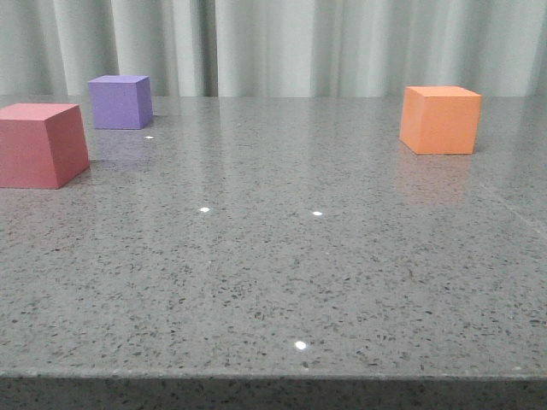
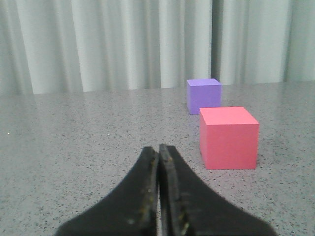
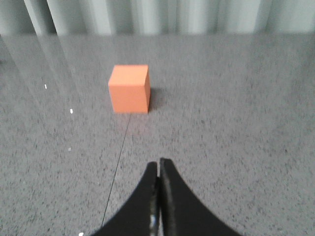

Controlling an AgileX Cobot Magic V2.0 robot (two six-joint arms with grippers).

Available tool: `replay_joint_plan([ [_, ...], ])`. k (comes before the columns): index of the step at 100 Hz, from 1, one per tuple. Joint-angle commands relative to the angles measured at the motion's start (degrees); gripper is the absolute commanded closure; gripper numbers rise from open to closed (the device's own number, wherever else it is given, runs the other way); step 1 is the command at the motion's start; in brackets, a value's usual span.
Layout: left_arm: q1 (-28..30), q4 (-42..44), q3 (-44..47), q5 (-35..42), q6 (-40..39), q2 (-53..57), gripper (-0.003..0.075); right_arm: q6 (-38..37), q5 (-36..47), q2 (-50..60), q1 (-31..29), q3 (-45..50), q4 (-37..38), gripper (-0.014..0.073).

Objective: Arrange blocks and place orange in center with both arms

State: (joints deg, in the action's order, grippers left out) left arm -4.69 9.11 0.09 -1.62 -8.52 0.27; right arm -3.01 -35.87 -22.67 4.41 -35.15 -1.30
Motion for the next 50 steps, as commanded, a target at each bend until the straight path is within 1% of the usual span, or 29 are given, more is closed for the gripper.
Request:
replay_joint_plan([
  [1, 0.0, -0.1, 2.5, 4.9, -0.4, 1.8, 0.0739, 0.5, -1.5, -5.2, -0.4, -6.5, -0.4, 0.066],
  [13, 0.0, -0.1, 2.5, 4.9, -0.4, 1.8, 0.0739, 0.5, -2.9, -9.9, -0.4, -10.1, -1.1, 0.066],
  [28, 0.0, -0.1, 2.5, 4.9, -0.4, 1.8, 0.0739, 0.5, -3.3, -12.7, -0.4, -10.4, -1.1, 0.0655],
  [33, 0.0, -0.1, 2.5, 4.9, -0.4, 1.8, 0.0739, 0.5, -3.9, -13.2, -0.4, -10.4, -1.2, 0.0636],
  [37, 0.0, -0.1, 2.5, 4.9, -0.4, 1.8, 0.0739, 0.5, -4.1, -13.2, -0.4, -10.4, -1.3, 0.0598],
  [42, 0.0, -0.1, 2.5, 4.9, -0.4, 1.8, 0.0739, 0.5, -4.8, -13.3, -0.4, -10.4, -1.3, 0.0526],
  [45, 0.0, -0.1, 2.5, 4.9, -0.4, 1.8, 0.0739, 0.5, -5.0, -13.3, -0.4, -10.4, -1.3, 0.0454],
  [47, 0.0, -0.1, 2.5, 4.9, -0.4, 1.8, 0.0739, 0.5, -5.1, -13.3, -0.4, -10.4, -1.3, 0.0422],
  [50, 0.0, -0.1, 2.5, 4.9, -0.4, 1.8, 0.0739, 0.5, -5.3, -13.3, -0.4, -10.4, -1.3, 0.033],
])
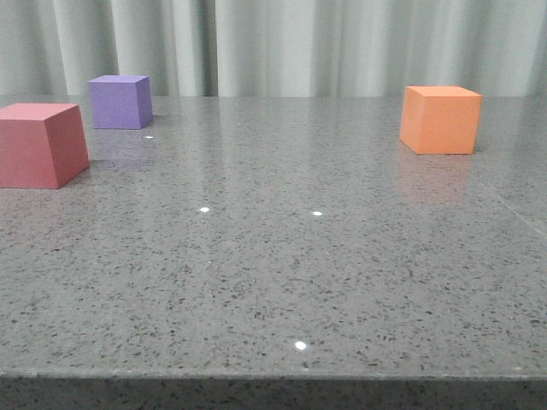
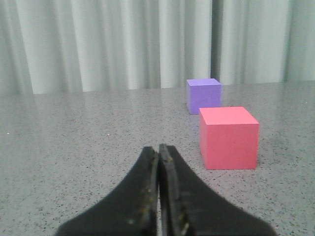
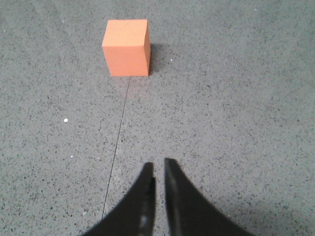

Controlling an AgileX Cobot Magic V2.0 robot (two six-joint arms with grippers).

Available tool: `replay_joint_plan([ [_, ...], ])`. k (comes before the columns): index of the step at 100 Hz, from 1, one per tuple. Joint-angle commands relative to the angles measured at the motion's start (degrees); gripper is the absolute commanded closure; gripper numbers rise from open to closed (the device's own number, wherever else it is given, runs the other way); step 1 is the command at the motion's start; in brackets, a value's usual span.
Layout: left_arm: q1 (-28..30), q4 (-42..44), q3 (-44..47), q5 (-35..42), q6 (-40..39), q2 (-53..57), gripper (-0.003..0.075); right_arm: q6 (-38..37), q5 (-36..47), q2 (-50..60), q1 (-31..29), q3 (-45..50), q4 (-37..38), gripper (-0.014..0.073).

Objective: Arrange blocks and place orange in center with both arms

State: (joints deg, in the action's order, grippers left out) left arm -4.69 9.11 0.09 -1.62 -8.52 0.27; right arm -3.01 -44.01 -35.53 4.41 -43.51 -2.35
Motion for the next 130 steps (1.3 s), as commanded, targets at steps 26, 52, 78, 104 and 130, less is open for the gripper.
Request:
replay_joint_plan([
  [26, 0.0, -0.1, 2.5, 4.9, -0.4, 1.8, 0.0739, 0.5, 3.0, -0.4, -0.4, -2.1, -1.2, -0.0042],
  [52, 0.0, -0.1, 2.5, 4.9, -0.4, 1.8, 0.0739, 0.5, 0.4, -9.4, -0.1, -7.9, -4.7, -0.0043],
  [78, 0.0, -0.1, 2.5, 4.9, -0.4, 1.8, 0.0739, 0.5, 0.6, -25.2, 0.0, -17.7, -5.7, -0.0043],
  [104, 0.0, -0.1, 2.5, 4.9, -0.4, 1.8, 0.0739, 0.5, 2.5, -40.0, 4.6, -29.4, -4.0, -0.0043],
  [130, 0.0, -0.1, 2.5, 4.9, -0.4, 1.8, 0.0739, 0.5, 2.4, -52.4, 6.7, -40.0, -1.9, -0.0043],
])
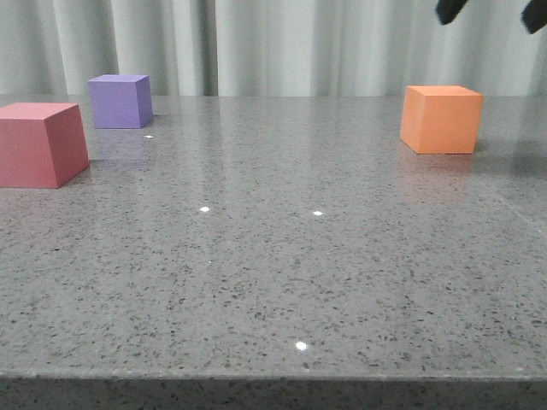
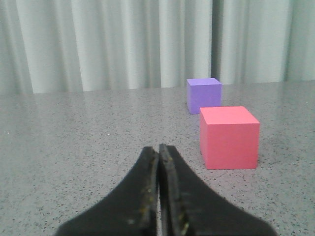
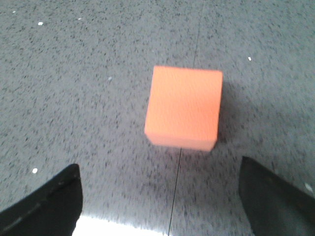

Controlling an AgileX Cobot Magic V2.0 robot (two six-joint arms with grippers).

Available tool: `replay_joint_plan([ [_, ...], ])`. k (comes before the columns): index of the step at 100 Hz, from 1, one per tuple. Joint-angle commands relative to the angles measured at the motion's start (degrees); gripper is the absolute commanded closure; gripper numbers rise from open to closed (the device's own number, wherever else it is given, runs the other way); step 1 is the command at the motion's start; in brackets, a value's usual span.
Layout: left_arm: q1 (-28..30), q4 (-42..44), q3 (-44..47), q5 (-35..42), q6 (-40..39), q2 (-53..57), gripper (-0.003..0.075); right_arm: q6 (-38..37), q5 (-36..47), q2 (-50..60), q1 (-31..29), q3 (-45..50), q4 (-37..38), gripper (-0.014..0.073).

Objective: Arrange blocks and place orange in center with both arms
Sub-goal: 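Lower the open right gripper over the orange cube and close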

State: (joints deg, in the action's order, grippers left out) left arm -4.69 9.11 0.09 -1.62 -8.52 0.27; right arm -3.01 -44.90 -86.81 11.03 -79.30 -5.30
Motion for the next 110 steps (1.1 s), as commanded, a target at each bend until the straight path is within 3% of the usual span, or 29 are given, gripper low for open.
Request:
replay_joint_plan([
  [1, 0.0, -0.1, 2.5, 4.9, -0.4, 1.8, 0.0739, 0.5, 3.3, -1.4, 0.1, -4.7, 1.3, -0.0043],
  [22, 0.0, -0.1, 2.5, 4.9, -0.4, 1.8, 0.0739, 0.5, 3.8, -8.1, 0.1, -9.4, 4.2, -0.0043],
  [72, 0.0, -0.1, 2.5, 4.9, -0.4, 1.8, 0.0739, -0.4, 5.3, -14.6, 0.1, -9.4, 4.5, -0.0038],
  [81, 0.0, -0.1, 2.5, 4.9, -0.4, 1.8, 0.0739, -0.5, 5.4, -15.1, 0.1, -9.4, 4.5, 0.0021],
  [98, 0.0, -0.1, 2.5, 4.9, -0.4, 1.8, 0.0739, -1.0, 5.6, -15.4, 0.1, -9.4, 4.3, 0.0227],
  [110, 0.0, -0.1, 2.5, 4.9, -0.4, 1.8, 0.0739, -1.2, 5.5, -14.7, 0.1, -9.4, 2.3, 0.0242],
])
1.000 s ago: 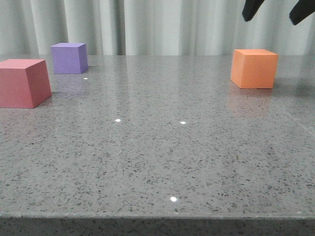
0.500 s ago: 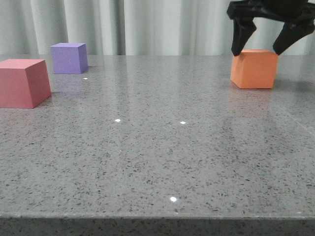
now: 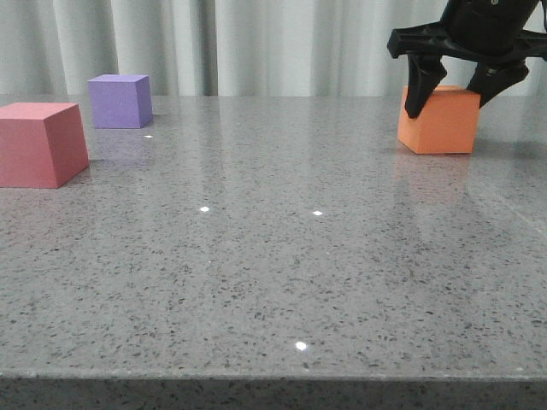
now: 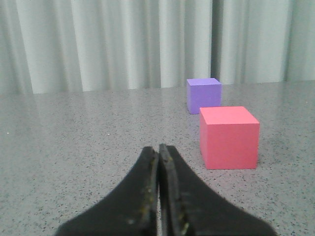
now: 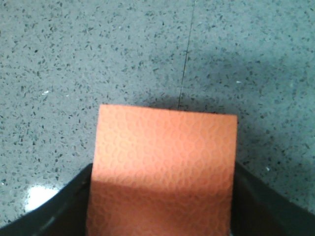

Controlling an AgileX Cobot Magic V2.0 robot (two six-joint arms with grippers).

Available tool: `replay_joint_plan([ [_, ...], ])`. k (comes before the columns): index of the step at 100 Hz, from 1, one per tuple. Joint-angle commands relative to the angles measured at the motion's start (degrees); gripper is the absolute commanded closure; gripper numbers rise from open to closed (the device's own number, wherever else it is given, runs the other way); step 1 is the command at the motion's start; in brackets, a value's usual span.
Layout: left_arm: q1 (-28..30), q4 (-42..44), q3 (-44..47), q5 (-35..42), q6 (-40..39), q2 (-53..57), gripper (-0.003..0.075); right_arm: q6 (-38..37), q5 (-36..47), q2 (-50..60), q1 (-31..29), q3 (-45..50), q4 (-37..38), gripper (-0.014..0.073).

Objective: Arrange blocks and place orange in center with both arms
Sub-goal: 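Lower the open right gripper over the orange cube and close, then lift the orange cube with the right gripper toward the table center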

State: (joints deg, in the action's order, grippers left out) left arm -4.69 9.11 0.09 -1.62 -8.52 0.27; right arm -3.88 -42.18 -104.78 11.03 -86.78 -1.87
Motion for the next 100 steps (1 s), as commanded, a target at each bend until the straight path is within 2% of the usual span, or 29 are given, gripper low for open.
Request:
replay_joint_plan([
  [1, 0.0, -0.1, 2.5, 4.9, -0.4, 1.8, 0.0739, -0.4, 2.8, 3.4, 0.1, -1.9, -1.5, 0.0242],
  [16, 0.0, -0.1, 2.5, 4.9, -0.4, 1.8, 0.0739, -1.8, 2.4, 5.3, 2.0, -2.0, -3.1, 0.0242],
  [30, 0.0, -0.1, 2.5, 4.9, -0.4, 1.8, 0.0739, -6.8, 0.0, 5.4, 5.8, -5.0, -1.8, 0.0242],
  [46, 0.0, -0.1, 2.5, 4.9, -0.4, 1.8, 0.0739, -17.4, -0.1, 4.5, 12.0, -9.7, 5.9, 0.0242],
  [64, 0.0, -0.1, 2.5, 4.9, -0.4, 1.8, 0.0739, -28.2, -4.0, -0.8, 17.6, -17.4, 13.9, 0.0242],
  [100, 0.0, -0.1, 2.5, 4.9, -0.4, 1.8, 0.0739, -30.6, -11.7, -14.6, 23.8, -36.4, 14.6, 0.0242],
])
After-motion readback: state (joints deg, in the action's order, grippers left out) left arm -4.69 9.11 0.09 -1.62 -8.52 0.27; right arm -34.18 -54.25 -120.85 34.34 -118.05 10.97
